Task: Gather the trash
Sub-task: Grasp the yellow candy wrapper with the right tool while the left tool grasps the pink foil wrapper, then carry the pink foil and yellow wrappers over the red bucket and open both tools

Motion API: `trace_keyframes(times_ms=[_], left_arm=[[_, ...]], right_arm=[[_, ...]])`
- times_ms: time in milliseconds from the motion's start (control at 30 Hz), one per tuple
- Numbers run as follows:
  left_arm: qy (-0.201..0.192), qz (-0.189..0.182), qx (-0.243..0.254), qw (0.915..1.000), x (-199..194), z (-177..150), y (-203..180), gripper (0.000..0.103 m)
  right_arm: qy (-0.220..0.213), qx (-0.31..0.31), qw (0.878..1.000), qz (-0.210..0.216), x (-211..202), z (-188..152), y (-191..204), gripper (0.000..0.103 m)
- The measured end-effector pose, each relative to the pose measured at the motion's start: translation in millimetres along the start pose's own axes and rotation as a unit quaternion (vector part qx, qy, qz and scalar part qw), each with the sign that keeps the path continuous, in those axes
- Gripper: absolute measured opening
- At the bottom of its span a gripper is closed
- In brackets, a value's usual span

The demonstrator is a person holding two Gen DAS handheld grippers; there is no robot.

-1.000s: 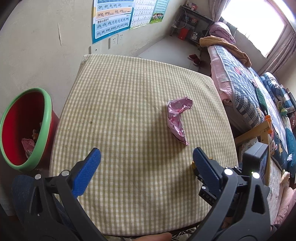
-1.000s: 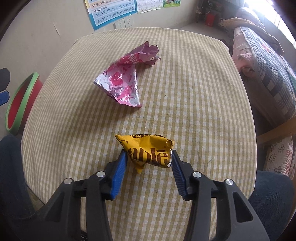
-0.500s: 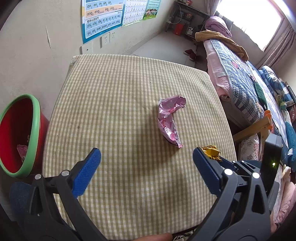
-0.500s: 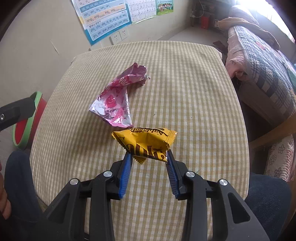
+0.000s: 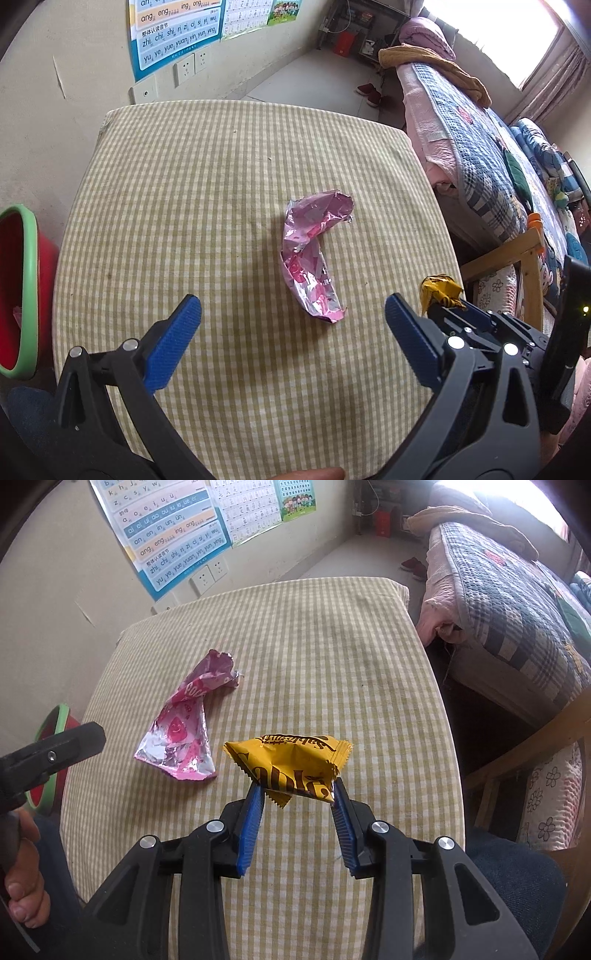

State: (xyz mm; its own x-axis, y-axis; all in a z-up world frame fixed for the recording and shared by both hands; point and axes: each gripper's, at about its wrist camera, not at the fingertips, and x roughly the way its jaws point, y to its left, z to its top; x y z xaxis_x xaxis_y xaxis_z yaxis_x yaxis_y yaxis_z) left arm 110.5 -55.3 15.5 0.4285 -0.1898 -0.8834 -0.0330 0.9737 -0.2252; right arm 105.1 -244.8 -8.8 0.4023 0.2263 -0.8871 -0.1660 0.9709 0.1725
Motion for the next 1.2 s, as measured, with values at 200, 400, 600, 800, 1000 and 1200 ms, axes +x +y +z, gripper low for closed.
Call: trace_keyframes(times_ms=[200,400,600,800,1000,1200], left_arm=[[0.028,0.001,-0.011,0.9996,37.0,12.5,5.4,0.097],[0.055,0.004,-0.005,0.9985,73.5,20.9,1.7,0.094],[0.074,0.023,0.012,0.9969,97.3,21.2,-6.8,0.076],[0.063,0.041,0.026,0.9968,97.8,23.6,-11.4,0.045],[0.058,0.03,0.024,0.9975,86.9,26.5,-8.8,0.032],[0.042,0.026,0.024,0.9985,63.9,25.0,-5.9,0.029]], right_arm=[[0.001,0.012,1.0,0.011,10.5,12.2,-5.7,0.036],[0.017,0.013,1.0,0.019,33.1,15.2,-6.1,0.036],[0.023,0.012,0.999,0.021,42.8,17.0,-7.5,0.036],[0.019,0.012,0.999,0.023,44.8,21.3,-8.3,0.036],[0.011,0.007,1.0,0.024,38.1,21.9,-3.3,0.036],[-0.003,0.004,1.0,0.024,23.1,23.7,1.4,0.036]])
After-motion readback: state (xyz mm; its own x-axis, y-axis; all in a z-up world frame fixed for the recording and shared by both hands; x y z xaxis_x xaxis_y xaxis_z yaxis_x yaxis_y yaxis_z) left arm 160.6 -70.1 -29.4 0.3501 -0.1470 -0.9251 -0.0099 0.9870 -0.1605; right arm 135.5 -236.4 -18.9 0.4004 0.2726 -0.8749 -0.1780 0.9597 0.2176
